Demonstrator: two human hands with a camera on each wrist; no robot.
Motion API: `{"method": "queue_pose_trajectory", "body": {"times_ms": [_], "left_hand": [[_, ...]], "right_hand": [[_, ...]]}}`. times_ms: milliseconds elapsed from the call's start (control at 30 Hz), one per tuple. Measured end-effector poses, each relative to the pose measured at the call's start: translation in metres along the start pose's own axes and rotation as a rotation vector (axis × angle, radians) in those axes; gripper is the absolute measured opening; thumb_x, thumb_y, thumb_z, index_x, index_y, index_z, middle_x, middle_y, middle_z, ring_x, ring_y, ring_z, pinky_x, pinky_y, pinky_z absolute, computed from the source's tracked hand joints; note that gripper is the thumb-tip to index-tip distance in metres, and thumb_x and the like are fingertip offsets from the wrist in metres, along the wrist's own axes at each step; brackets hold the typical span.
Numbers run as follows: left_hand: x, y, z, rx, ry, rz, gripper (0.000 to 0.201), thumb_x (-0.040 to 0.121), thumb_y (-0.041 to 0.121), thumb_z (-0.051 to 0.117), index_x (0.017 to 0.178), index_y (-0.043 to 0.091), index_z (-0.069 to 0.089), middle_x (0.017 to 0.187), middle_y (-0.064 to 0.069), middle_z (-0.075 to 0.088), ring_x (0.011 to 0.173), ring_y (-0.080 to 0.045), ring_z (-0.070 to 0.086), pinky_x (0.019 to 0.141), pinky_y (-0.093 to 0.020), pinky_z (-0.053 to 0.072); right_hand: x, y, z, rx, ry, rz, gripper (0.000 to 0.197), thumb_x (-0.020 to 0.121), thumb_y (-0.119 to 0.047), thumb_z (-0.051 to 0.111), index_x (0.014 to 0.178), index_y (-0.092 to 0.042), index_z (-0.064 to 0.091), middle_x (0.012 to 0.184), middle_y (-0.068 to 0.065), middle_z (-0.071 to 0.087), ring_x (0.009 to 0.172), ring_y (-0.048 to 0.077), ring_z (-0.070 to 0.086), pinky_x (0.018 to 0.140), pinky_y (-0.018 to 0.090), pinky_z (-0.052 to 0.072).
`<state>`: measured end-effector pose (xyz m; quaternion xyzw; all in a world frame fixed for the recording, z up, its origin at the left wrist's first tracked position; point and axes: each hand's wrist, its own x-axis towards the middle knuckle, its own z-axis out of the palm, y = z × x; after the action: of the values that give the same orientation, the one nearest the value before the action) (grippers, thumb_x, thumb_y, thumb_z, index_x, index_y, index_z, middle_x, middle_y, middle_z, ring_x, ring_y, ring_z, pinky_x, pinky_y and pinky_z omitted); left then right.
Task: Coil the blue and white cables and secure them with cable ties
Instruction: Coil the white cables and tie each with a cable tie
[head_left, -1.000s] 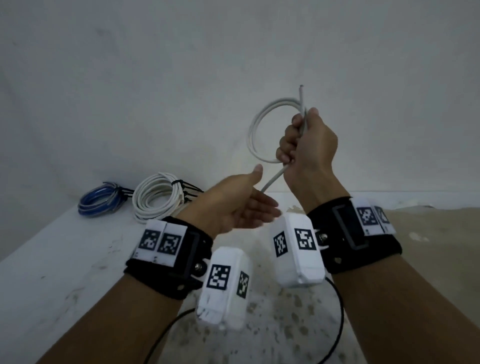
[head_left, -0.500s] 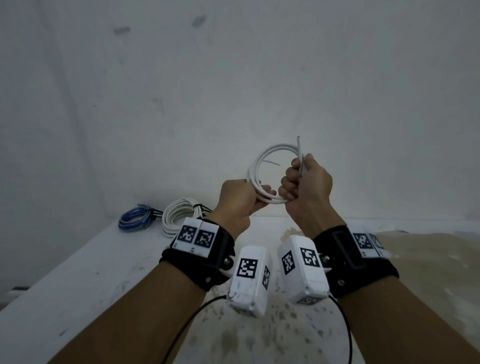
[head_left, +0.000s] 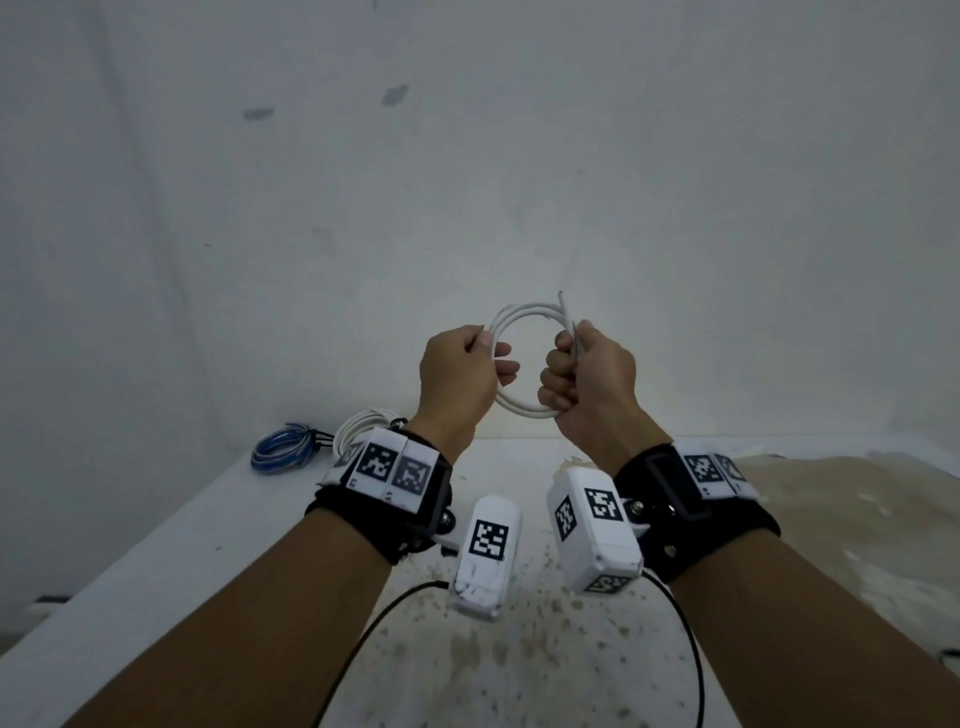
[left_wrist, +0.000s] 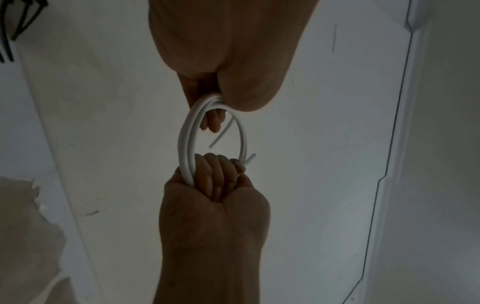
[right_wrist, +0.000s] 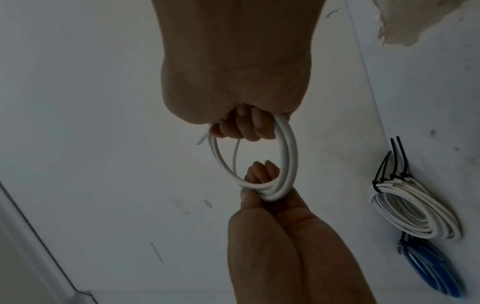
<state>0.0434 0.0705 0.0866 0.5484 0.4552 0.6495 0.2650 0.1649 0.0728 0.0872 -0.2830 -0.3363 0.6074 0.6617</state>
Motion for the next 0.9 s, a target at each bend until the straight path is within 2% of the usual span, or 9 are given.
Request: {"method": "queue_pose_trajectory", "body": {"times_ms": [100, 233, 433, 567, 667, 800, 900], "left_hand": [[0.006, 0.006, -0.006, 0.037, -0.091, 0.008, 0.031, 0.1, 0.003, 0.035, 0.112, 0.005, 0.063, 0.093, -0.004, 0.069, 0.062, -0.01, 0.064, 0.061, -0.022, 0.056], [0.013, 0.011, -0.011, 0.104, -0.114, 0.11, 0.026, 0.103, 0.013, 0.038, 0.103, 0.009, 0.064, 0.08, -0.001, 0.071, 0.05, -0.01, 0.048, 0.049, -0.021, 0.041], [0.013, 0.009, -0.02, 0.134, -0.173, 0.16, 0.021, 0.101, 0.019, 0.048, 0.1, 0.006, 0.064, 0.083, -0.002, 0.075, 0.048, -0.013, 0.052, 0.046, -0.023, 0.041], [0.016, 0.01, -0.026, 0.135, -0.248, 0.147, 0.021, 0.1, 0.022, 0.052, 0.097, 0.01, 0.069, 0.081, -0.005, 0.075, 0.045, -0.018, 0.041, 0.041, -0.021, 0.034], [0.02, 0.012, -0.03, 0.175, -0.301, 0.151, 0.021, 0.1, 0.021, 0.052, 0.096, 0.012, 0.071, 0.081, -0.005, 0.074, 0.046, -0.019, 0.042, 0.042, -0.022, 0.034], [0.024, 0.011, -0.035, 0.285, -0.427, 0.191, 0.022, 0.101, 0.016, 0.049, 0.106, 0.012, 0.071, 0.086, -0.003, 0.075, 0.044, -0.018, 0.049, 0.04, -0.024, 0.041], [0.026, 0.009, -0.034, 0.312, -0.488, 0.19, 0.026, 0.102, 0.016, 0.046, 0.109, 0.014, 0.071, 0.083, -0.001, 0.073, 0.046, -0.017, 0.045, 0.041, -0.023, 0.039]], "right_hand": [[-0.002, -0.004, -0.001, -0.045, -0.08, 0.027, 0.041, 0.105, -0.032, 0.032, 0.069, -0.016, 0.043, 0.051, -0.004, 0.024, 0.041, 0.01, 0.015, 0.041, 0.023, 0.011], [-0.002, 0.0, -0.002, -0.135, -0.135, 0.058, 0.041, 0.104, -0.031, 0.033, 0.068, -0.016, 0.043, 0.052, -0.003, 0.025, 0.042, 0.011, 0.014, 0.041, 0.023, 0.011], [0.0, 0.007, -0.004, -0.207, -0.169, 0.068, 0.041, 0.104, -0.033, 0.034, 0.069, -0.016, 0.044, 0.052, -0.003, 0.027, 0.041, 0.011, 0.016, 0.039, 0.023, 0.013], [0.001, 0.01, -0.006, -0.288, -0.229, 0.073, 0.04, 0.104, -0.034, 0.035, 0.07, -0.016, 0.045, 0.055, -0.003, 0.026, 0.044, 0.011, 0.016, 0.042, 0.024, 0.014], [0.002, 0.013, -0.009, -0.311, -0.276, 0.068, 0.039, 0.105, -0.036, 0.036, 0.073, -0.016, 0.046, 0.055, -0.003, 0.026, 0.044, 0.011, 0.018, 0.044, 0.025, 0.017], [0.001, 0.013, -0.015, -0.407, -0.332, 0.048, 0.037, 0.106, -0.034, 0.037, 0.075, -0.016, 0.046, 0.055, -0.004, 0.027, 0.045, 0.011, 0.02, 0.045, 0.024, 0.022], [0.002, 0.014, -0.016, -0.471, -0.34, 0.021, 0.036, 0.106, -0.034, 0.038, 0.075, -0.016, 0.044, 0.054, -0.005, 0.027, 0.045, 0.011, 0.021, 0.043, 0.023, 0.024]]}}
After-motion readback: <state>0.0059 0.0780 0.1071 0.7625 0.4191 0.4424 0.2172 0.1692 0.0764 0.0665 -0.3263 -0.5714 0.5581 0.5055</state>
